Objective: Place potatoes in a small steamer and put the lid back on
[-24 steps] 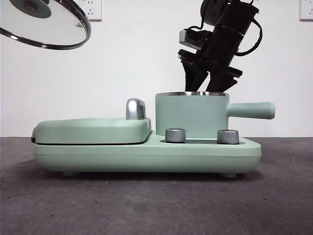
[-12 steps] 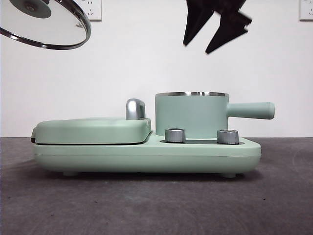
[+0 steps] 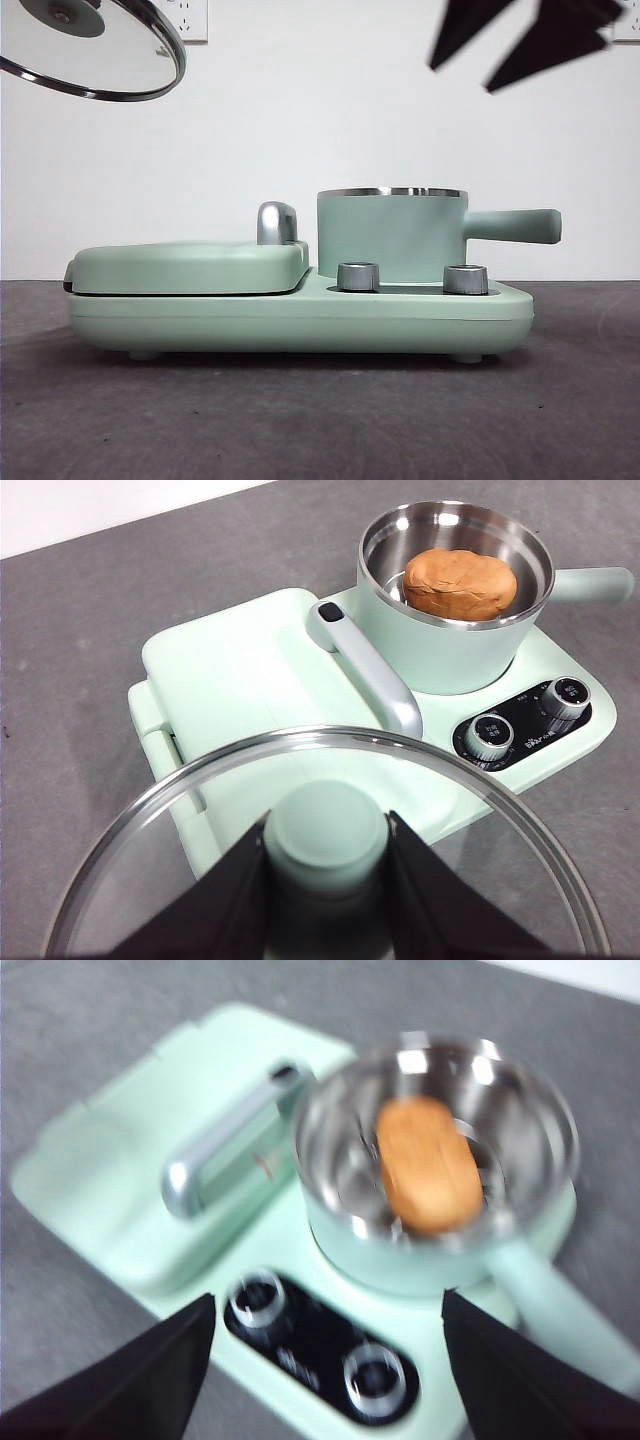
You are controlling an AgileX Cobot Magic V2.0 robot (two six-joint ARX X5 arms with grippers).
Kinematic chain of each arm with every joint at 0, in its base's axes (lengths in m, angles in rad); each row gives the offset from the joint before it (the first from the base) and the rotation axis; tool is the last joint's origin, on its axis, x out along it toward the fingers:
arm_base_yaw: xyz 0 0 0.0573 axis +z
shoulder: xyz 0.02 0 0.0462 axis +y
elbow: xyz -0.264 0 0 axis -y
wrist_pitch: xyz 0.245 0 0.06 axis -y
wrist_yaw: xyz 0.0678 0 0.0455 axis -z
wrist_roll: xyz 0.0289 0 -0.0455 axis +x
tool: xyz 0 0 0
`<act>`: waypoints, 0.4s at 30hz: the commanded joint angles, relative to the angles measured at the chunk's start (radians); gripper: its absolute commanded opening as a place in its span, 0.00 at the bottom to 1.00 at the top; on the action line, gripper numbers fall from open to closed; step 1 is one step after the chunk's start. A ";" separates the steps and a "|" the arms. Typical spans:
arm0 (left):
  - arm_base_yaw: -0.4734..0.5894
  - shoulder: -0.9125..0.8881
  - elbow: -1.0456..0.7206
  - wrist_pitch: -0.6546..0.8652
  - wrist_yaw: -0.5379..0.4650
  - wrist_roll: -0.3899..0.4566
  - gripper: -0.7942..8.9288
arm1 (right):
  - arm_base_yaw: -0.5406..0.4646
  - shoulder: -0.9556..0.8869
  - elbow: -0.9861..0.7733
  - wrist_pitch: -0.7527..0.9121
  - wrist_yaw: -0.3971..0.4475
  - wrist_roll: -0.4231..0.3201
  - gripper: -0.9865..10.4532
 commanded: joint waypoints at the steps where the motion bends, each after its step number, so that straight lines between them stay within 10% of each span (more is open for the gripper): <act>1: -0.005 0.002 0.015 0.032 -0.002 0.000 0.09 | 0.020 -0.091 -0.101 0.005 0.037 0.045 0.40; 12: -0.008 0.080 0.015 0.138 0.090 -0.001 0.09 | 0.056 -0.450 -0.347 -0.076 0.103 0.165 0.38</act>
